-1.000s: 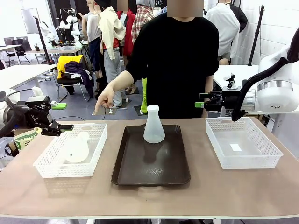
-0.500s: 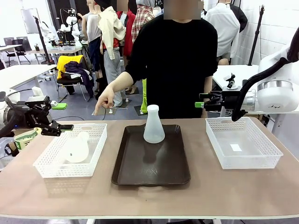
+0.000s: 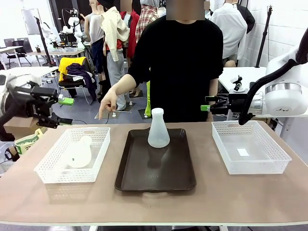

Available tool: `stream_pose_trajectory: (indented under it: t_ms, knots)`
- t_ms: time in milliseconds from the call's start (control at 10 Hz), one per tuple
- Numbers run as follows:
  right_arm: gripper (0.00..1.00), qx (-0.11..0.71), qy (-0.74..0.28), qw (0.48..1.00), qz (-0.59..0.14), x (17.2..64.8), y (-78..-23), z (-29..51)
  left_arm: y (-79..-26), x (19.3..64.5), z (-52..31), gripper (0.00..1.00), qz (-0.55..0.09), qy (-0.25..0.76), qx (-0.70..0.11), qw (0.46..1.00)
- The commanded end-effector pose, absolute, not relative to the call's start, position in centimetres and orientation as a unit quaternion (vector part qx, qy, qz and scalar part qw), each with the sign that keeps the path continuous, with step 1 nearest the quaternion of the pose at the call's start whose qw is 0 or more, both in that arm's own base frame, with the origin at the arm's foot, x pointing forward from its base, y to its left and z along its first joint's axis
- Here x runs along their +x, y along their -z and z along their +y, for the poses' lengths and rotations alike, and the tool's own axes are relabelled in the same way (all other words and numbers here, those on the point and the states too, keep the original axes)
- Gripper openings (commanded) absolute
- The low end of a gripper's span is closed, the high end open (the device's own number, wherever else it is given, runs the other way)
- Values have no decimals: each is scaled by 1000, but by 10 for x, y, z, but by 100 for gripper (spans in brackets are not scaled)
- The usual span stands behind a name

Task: Prepare the laboratory tools.
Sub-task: Pick up the Big flask that the person points to.

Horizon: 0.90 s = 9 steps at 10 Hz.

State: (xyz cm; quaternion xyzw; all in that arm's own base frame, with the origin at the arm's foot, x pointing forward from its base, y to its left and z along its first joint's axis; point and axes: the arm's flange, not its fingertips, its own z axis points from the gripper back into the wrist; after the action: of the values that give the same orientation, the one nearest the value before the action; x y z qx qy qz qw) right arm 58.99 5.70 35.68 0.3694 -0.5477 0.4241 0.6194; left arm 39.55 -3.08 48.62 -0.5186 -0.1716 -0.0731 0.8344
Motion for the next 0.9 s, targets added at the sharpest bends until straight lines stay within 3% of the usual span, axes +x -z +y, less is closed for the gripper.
stream_pose_trajectory:
  t_ms: [0,400,800]
  knots:
    - [100,367,-423,622,-547,589,-358,59,-514,400,-46,100,-137,20,-401,905]
    - [100,367,-423,622,-547,589,-358,59,-530,444,-79,100,-39,-67,-162,984]
    - [100,367,-423,622,-547,589,-358,59,-501,494,-91,100,-10,-94,-46,994]
